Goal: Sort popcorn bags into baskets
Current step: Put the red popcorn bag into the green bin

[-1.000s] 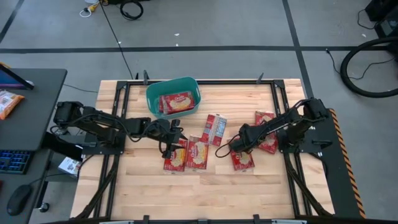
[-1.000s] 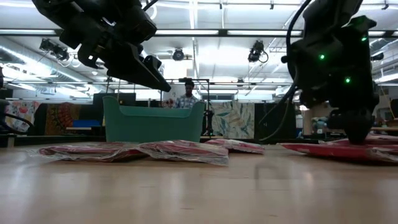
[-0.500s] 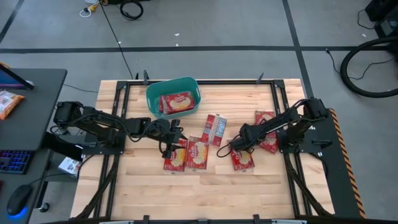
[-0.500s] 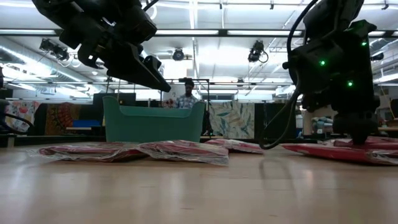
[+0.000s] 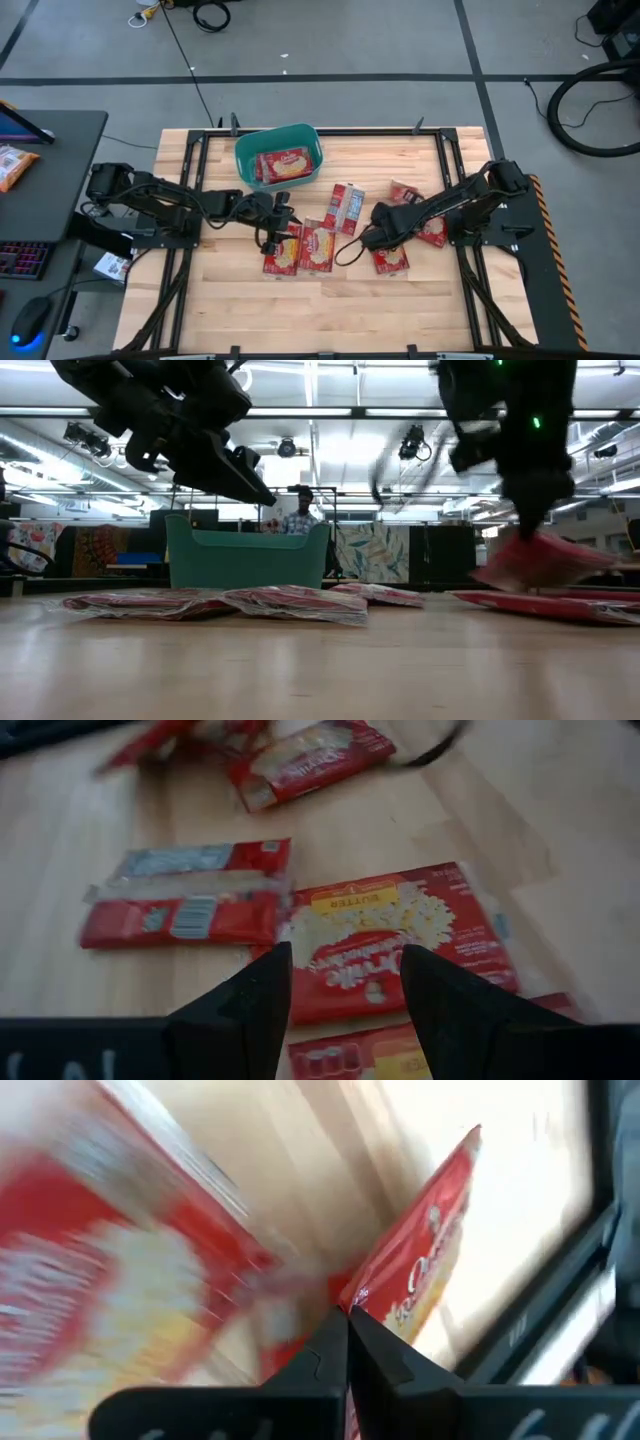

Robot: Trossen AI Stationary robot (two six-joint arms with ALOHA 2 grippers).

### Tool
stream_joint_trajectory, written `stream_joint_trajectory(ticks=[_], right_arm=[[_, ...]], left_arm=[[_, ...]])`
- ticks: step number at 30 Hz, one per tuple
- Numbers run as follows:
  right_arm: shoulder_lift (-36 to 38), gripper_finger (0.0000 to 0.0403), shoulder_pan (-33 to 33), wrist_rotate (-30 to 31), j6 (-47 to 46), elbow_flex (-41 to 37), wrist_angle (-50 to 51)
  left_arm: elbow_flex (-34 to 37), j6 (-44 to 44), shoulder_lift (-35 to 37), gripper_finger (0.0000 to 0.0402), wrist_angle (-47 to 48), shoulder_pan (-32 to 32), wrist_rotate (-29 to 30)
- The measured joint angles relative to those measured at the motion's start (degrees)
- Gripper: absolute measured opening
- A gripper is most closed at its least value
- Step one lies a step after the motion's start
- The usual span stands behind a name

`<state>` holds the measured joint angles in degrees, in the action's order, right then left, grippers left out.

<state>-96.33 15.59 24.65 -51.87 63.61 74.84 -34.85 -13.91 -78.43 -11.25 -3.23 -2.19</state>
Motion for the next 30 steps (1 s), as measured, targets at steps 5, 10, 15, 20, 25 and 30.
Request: stream_joint_trajectory(ticks=[5,10,15,20,25,30], right_arm=[[0.0,0.0007,3.33,6.17,4.92,8.58,-1.56],[0.02,0.0006,5.21,7.79,10.55,13.32,-7.45],[0.0,0.0006,5.55,8.15,17.06,13.9,-16.61],[0.0,0.0006,5.55,7.53,24.31,13.9,-24.46],[0.0,0.0006,5.51,7.03,29.2,13.9,-30.74],[0.0,0.0006,5.54,6.6,32.51,13.9,-35.44]], left_arm=[[0.0,-3.08,0.0,0.0202,-2.51,-2.75,6.94],[0.0,-3.9,0.0,0.0239,-7.6,-5.03,10.7],[0.0,-3.89,0.0,0.0267,-11.81,-6.05,9.78],[-0.01,-3.78,-0.19,0.0269,-15.15,-6.05,9.46],[-0.02,-3.89,-2.64,0.027,-19.4,-6.03,9.27],[-0.02,-3.87,-6.05,0.027,-21.37,-6.03,7.97]])
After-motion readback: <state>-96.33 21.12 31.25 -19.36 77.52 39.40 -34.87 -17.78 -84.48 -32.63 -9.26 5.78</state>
